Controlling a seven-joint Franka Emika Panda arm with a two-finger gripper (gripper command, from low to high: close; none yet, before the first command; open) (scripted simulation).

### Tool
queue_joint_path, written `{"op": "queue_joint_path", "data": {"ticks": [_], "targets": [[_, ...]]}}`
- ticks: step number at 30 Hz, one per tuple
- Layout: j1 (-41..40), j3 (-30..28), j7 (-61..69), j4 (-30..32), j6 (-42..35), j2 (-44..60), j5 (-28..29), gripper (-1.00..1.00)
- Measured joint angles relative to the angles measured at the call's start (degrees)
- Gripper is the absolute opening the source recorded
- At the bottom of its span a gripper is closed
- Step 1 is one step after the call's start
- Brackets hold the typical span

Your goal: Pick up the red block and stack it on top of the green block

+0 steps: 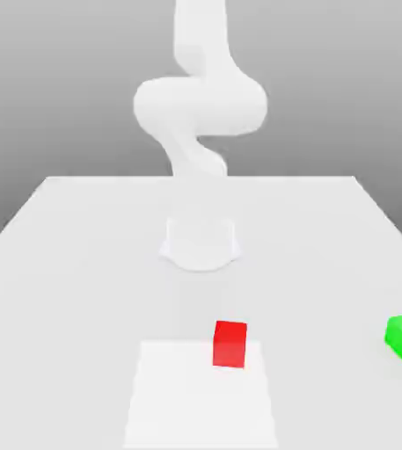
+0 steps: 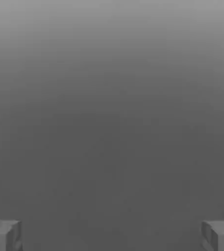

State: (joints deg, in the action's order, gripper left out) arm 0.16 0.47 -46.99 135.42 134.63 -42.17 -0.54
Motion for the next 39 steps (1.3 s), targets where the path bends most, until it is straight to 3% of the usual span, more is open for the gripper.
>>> {"op": "queue_joint_path", "data": {"ticks": [17,24,25,32,39], "targets": [[1.0,6.3,-11.9,29.7,25.7,34.2,-1.7,0.00],[3.9,2.2,-17.6,29.7,40.1,51.8,4.9,0.00],[4.5,1.6,-17.6,29.5,41.0,52.9,4.9,-1.00],[4.5,1.6,-17.9,29.5,40.9,52.7,5.2,-1.00],[4.7,2.8,-14.3,31.4,29.5,39.4,0.2,-1.00]]}}
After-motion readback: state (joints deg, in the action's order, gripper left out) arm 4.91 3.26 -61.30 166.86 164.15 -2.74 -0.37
